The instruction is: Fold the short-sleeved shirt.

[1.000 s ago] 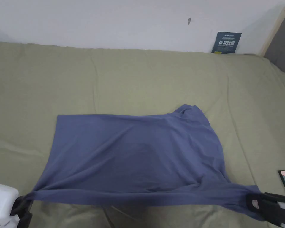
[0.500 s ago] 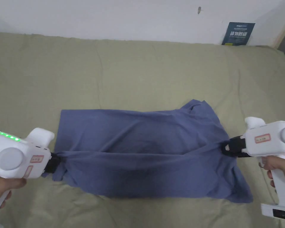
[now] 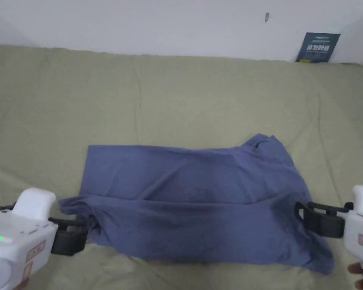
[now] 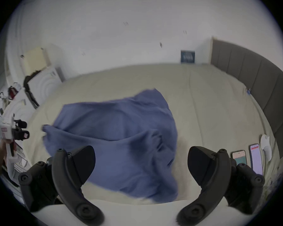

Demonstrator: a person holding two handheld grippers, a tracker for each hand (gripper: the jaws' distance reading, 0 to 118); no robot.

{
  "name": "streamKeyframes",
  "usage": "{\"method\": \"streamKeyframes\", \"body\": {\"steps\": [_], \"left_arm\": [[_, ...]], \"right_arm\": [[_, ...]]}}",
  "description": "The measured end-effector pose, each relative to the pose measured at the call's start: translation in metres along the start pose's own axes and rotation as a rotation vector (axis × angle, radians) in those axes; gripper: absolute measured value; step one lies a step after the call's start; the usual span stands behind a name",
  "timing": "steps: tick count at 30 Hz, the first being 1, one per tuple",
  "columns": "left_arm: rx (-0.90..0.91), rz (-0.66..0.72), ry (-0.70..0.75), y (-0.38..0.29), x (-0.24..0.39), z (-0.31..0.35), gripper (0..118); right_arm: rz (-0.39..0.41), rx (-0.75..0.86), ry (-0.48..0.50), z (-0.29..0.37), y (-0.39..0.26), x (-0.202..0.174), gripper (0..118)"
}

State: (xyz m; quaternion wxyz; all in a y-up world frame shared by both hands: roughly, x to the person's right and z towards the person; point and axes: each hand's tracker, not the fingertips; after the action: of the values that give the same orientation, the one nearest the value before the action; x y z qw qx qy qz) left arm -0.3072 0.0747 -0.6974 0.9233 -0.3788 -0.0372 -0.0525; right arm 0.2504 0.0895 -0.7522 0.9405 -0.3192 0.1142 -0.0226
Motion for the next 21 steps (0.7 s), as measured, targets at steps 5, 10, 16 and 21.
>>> {"method": "streamKeyframes", "body": {"steps": [5, 10, 16, 21], "left_arm": [[0.116, -0.006, 0.108, -0.073, 0.045, 0.053, 118], [0.097, 0.105, 0.05, -0.111, 0.069, 0.063, 0], [0.085, 0.095, 0.022, -0.093, 0.041, 0.022, 0], [-0.081, 0.137, 0.009, -0.073, 0.009, -0.048, 115]], "right_arm": [[0.042, 0.15, -0.001, 0.07, -0.061, -0.047, 106], [0.059, 0.151, -0.047, 0.099, -0.098, -0.079, 0], [0.009, 0.13, -0.022, 0.115, -0.108, -0.076, 0], [-0.055, 0.099, -0.025, 0.116, -0.111, -0.069, 0]]}}
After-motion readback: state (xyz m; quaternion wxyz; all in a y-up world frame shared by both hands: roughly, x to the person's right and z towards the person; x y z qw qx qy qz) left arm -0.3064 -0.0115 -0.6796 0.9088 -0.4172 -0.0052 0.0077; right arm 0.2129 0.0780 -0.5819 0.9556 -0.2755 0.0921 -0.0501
